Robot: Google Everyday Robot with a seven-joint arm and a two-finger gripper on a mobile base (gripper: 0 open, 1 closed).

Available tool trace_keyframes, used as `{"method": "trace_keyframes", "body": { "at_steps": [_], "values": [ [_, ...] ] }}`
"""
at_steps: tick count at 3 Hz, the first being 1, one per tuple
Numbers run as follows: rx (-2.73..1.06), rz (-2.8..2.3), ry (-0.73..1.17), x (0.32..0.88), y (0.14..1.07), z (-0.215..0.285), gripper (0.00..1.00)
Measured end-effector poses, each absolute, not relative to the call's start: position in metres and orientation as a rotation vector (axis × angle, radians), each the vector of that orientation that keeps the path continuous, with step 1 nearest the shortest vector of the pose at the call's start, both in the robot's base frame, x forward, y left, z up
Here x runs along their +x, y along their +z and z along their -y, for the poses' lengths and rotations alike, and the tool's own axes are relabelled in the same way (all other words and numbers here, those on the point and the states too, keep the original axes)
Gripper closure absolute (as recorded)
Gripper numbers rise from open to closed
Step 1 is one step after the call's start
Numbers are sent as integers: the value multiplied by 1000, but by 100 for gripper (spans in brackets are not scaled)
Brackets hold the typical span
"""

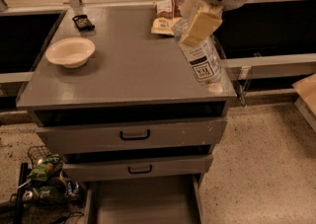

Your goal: Place blue plastic bottle into bottom drawer

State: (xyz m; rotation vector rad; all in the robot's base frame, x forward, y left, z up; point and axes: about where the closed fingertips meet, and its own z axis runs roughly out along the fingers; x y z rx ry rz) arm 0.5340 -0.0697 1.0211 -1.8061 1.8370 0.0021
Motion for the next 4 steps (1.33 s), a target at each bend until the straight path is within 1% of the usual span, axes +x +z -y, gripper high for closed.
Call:
{"method": "trace_keyframes", "body": {
  "at_steps": [1, 2, 4],
  "values": [
    [-1702, -1875, -19, 491, 1019, 98, 100],
    [-1703, -1875, -19, 491, 1019, 98, 100],
    [-1717, -1832, 69, 479, 979, 81, 100]
  ]
}}
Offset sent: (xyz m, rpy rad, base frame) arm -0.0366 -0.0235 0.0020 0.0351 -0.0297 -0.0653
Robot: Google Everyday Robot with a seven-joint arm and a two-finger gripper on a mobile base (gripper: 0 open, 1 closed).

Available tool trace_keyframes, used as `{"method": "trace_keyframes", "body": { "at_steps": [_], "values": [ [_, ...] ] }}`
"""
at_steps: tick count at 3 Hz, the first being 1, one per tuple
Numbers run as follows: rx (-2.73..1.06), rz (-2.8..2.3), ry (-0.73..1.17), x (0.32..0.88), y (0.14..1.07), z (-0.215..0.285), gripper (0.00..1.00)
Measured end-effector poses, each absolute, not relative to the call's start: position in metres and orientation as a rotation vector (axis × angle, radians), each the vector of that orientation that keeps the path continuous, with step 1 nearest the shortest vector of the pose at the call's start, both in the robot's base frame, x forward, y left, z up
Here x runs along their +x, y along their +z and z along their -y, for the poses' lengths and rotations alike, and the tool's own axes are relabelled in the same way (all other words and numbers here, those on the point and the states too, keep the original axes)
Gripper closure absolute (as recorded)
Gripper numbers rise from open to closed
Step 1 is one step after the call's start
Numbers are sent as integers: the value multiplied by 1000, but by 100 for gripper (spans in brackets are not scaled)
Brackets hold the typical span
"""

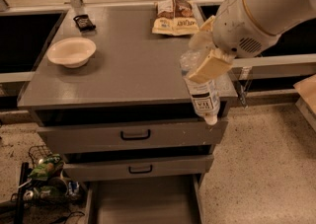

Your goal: Place blue plastic bottle into bottom drawer

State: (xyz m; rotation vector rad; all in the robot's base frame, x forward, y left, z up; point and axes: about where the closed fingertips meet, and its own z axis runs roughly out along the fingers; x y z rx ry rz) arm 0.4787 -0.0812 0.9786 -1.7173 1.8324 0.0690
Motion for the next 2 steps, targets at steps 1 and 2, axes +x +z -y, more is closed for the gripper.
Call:
{"method": "trace_keyframes", "body": {
  "at_steps": [1, 2],
  "values": [
    [-1746, -1819, 124, 466, 956, 71, 100],
    [-1843, -1786, 159, 439, 908, 56, 100]
  ]
}}
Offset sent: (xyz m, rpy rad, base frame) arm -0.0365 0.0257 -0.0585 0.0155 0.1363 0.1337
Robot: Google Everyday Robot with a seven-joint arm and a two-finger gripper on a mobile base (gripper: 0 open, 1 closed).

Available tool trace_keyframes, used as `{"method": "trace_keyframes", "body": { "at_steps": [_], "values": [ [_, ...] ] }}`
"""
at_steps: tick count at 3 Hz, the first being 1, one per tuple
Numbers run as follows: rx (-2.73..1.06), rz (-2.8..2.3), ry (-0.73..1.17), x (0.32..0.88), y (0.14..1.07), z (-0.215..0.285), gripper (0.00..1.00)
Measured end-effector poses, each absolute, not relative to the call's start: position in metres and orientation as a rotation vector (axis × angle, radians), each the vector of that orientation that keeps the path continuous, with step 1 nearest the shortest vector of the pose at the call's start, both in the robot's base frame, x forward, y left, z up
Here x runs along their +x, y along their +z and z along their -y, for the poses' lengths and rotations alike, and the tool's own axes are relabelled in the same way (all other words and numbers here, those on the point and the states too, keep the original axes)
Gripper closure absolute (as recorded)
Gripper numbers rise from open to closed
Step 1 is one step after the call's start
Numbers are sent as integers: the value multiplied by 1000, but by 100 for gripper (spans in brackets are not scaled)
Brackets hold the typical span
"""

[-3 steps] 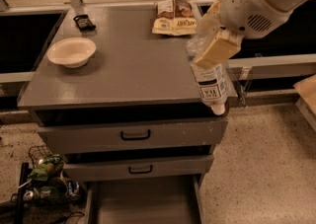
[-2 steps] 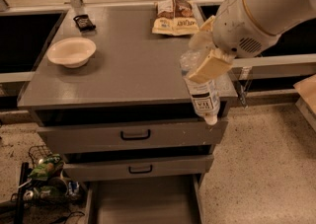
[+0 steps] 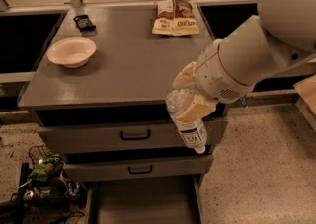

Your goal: Place blue plastic bottle into bottom drawer

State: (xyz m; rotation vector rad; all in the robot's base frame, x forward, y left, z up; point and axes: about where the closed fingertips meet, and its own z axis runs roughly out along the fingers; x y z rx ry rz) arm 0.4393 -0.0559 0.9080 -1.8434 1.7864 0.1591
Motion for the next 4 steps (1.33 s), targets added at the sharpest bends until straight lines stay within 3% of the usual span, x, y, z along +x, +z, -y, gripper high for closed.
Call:
{"method": "trace_keyframes", "body": {
  "at_steps": [2, 4],
  "values": [
    [-1802, -1792, 175, 439, 898, 52, 100],
    [-1699, -1805, 349, 426, 821, 23, 100]
  ]
}}
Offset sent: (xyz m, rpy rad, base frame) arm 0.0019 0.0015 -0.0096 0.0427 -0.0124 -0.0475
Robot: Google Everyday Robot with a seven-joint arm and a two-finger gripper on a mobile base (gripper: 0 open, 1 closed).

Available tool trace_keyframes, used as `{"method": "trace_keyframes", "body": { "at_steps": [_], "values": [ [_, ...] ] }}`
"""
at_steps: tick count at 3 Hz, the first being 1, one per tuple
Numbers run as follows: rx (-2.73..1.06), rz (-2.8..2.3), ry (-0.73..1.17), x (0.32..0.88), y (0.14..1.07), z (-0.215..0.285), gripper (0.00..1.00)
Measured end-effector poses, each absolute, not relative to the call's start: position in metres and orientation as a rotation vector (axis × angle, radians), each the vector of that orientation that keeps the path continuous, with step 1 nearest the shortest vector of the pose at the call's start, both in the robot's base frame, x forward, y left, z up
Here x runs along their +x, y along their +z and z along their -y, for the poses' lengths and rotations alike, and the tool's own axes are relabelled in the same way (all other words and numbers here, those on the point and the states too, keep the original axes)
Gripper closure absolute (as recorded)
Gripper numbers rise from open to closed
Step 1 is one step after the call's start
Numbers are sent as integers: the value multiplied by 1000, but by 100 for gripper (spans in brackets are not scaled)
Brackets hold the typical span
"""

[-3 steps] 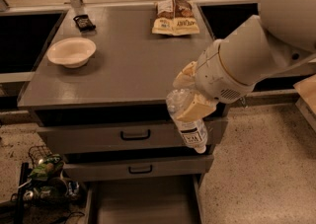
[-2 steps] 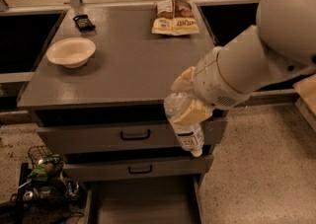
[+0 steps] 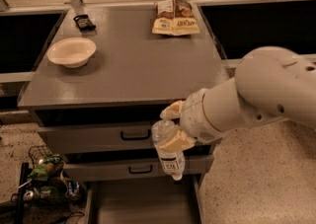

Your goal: Place blue plastic bottle into bottom drawer

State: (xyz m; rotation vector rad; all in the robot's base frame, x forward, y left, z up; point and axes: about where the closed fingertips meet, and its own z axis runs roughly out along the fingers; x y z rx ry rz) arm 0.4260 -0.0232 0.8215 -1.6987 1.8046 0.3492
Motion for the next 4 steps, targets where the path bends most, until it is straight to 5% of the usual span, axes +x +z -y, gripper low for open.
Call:
{"method": "trace_keyframes", "body": {
  "at_steps": [4],
  "values": [
    [-1639, -1799, 516, 412, 745, -12, 100]
  ]
}}
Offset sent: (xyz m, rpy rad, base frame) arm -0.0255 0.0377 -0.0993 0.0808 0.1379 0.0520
